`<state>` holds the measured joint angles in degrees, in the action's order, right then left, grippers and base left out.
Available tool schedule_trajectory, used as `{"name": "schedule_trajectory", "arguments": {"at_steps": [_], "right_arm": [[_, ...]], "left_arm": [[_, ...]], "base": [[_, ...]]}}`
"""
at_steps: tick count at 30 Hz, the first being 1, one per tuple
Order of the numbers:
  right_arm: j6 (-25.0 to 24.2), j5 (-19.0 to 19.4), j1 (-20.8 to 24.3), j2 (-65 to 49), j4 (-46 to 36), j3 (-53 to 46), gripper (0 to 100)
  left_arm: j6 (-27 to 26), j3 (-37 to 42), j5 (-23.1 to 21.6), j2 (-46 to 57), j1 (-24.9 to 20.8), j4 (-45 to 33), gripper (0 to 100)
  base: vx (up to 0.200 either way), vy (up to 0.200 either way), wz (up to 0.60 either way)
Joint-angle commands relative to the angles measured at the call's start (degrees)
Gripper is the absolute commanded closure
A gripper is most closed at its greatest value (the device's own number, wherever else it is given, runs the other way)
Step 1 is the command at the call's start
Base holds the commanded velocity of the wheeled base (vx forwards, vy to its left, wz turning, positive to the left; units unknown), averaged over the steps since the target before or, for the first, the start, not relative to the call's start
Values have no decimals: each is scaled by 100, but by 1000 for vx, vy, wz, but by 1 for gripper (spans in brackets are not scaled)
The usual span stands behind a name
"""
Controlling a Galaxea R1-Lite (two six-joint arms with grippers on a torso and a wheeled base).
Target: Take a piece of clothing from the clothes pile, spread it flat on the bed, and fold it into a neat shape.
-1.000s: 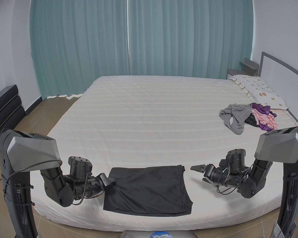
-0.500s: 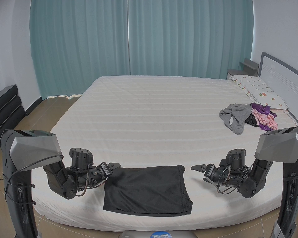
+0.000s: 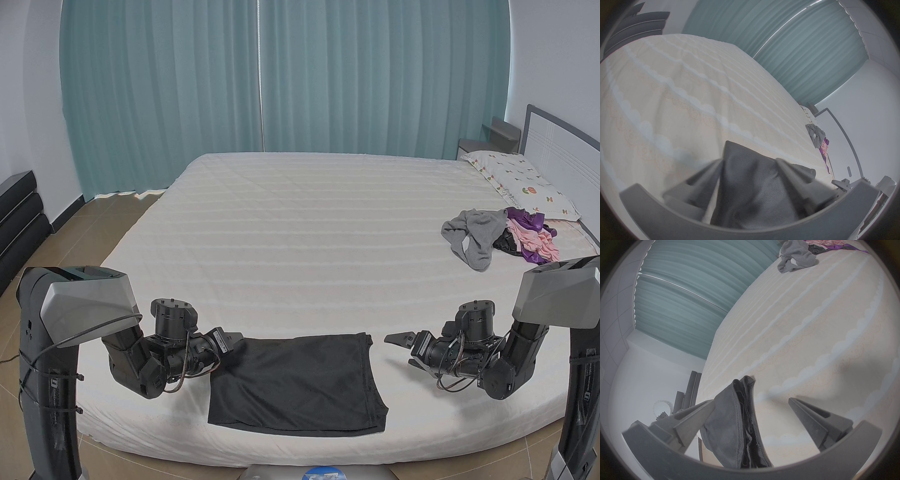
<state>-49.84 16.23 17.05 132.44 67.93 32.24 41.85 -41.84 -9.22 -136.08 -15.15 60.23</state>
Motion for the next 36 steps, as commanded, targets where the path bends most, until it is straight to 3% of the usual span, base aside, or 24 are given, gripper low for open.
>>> {"name": "schedule_trajectory", "arguments": {"at_steps": [1,11,25,26,33,36], "right_arm": [[0,3,8,10,1,-8,0],[0,3,0,10,1,-16,0],[0,-5,0,19,10,-25,0],[0,-14,0,19,10,-25,0],[0,-41,-9,-60,10,-104,0],[18,-216,-62,-298,28,-306,0]], "left_arm": [[7,-70,25,-103,21,15,100],[69,-202,807,-261,144,41,100],[218,62,807,-182,127,208,100],[227,88,781,-155,109,208,0],[297,264,763,-41,109,208,0],[649,405,755,231,188,208,0]], "base": [[0,0,0],[0,0,0],[0,0,0],[0,0,0],[0,0,0],[0,0,0]]}}
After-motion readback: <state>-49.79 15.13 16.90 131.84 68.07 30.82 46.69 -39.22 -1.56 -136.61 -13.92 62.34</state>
